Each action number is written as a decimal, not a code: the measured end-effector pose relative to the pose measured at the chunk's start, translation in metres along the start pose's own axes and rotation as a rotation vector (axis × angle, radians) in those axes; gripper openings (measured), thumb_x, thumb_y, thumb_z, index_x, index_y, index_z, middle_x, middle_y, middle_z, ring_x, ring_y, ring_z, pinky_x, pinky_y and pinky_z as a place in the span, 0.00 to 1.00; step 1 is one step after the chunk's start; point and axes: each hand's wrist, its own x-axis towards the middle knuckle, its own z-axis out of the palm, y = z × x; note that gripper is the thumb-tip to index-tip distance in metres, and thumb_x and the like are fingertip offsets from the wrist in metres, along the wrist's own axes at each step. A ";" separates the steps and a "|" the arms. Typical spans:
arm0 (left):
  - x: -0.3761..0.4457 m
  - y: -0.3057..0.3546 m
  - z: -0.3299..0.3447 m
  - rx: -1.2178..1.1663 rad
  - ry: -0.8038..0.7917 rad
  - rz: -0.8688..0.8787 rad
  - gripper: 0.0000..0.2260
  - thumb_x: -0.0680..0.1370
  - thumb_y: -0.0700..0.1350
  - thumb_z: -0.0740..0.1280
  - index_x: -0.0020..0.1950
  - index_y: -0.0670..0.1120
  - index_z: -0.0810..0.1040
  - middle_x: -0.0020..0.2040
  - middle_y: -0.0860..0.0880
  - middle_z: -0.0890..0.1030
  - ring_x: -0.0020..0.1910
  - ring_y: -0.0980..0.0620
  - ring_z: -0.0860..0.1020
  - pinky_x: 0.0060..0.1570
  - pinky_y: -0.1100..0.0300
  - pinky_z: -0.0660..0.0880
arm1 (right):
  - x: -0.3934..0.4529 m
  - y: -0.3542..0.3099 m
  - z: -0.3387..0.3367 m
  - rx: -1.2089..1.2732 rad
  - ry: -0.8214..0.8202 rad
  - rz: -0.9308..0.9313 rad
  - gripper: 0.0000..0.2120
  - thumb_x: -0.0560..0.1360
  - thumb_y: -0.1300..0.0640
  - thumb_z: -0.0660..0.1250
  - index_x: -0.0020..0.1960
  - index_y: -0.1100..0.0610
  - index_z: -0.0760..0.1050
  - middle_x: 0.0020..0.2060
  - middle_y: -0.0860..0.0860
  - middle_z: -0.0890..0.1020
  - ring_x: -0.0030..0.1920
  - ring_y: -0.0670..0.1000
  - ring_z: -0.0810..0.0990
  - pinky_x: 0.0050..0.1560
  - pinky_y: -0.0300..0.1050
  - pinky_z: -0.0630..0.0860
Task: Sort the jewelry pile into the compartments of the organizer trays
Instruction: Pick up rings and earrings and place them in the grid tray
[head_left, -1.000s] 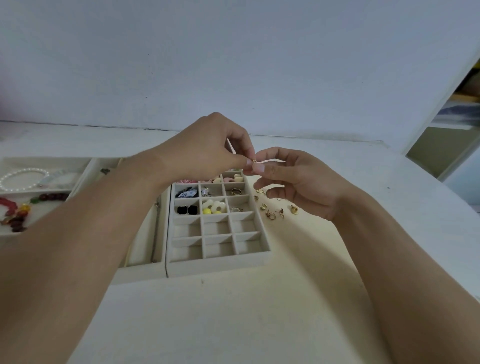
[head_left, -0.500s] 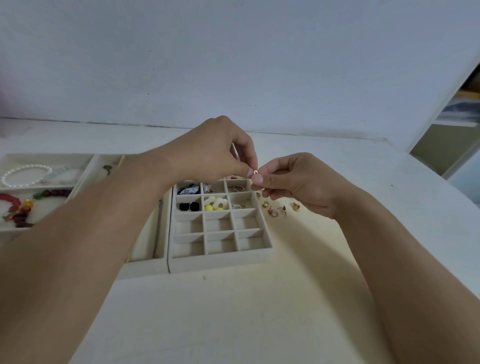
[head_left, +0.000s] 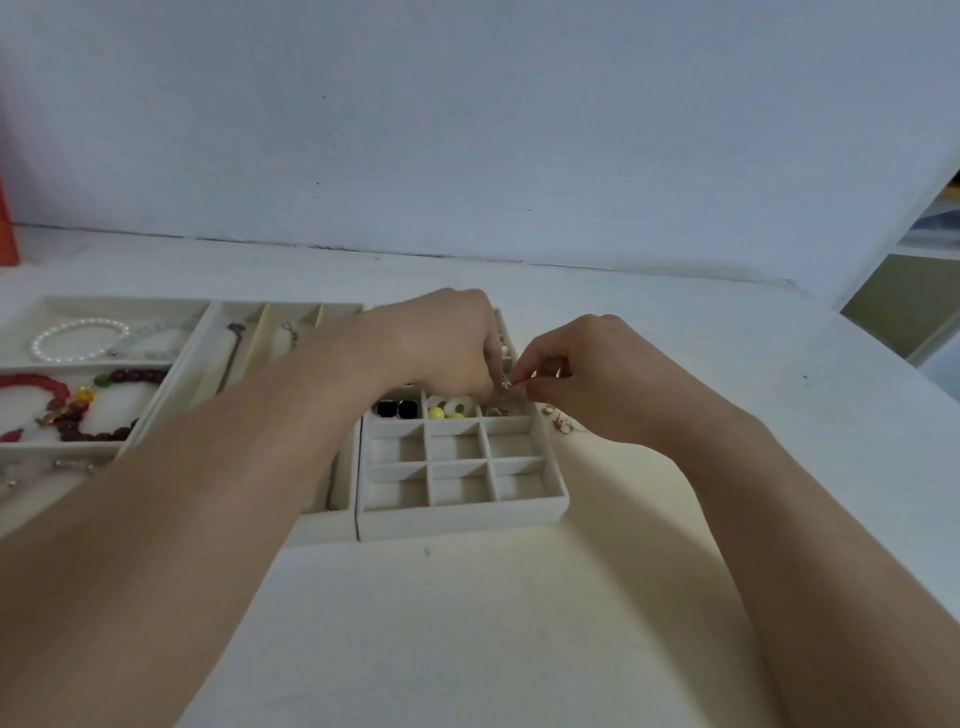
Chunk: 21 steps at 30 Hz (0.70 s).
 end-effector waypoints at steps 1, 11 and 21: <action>-0.001 0.001 0.001 0.016 -0.016 -0.009 0.04 0.74 0.45 0.74 0.45 0.53 0.87 0.31 0.58 0.78 0.32 0.60 0.76 0.33 0.64 0.71 | 0.000 -0.002 0.001 -0.032 -0.007 0.007 0.04 0.77 0.55 0.71 0.46 0.50 0.85 0.33 0.47 0.83 0.31 0.47 0.80 0.34 0.39 0.73; -0.003 0.010 0.006 0.103 -0.030 -0.096 0.09 0.75 0.41 0.68 0.53 0.46 0.85 0.44 0.46 0.85 0.46 0.48 0.83 0.38 0.59 0.74 | 0.003 -0.013 0.014 -0.204 -0.032 0.108 0.04 0.75 0.49 0.70 0.47 0.44 0.85 0.43 0.51 0.82 0.44 0.54 0.80 0.47 0.49 0.80; -0.002 0.010 0.003 0.119 -0.076 -0.090 0.10 0.75 0.40 0.67 0.53 0.43 0.85 0.44 0.45 0.85 0.37 0.50 0.78 0.33 0.61 0.71 | 0.005 -0.023 0.013 -0.302 -0.022 0.181 0.05 0.75 0.49 0.70 0.49 0.42 0.85 0.44 0.50 0.81 0.42 0.54 0.79 0.37 0.43 0.69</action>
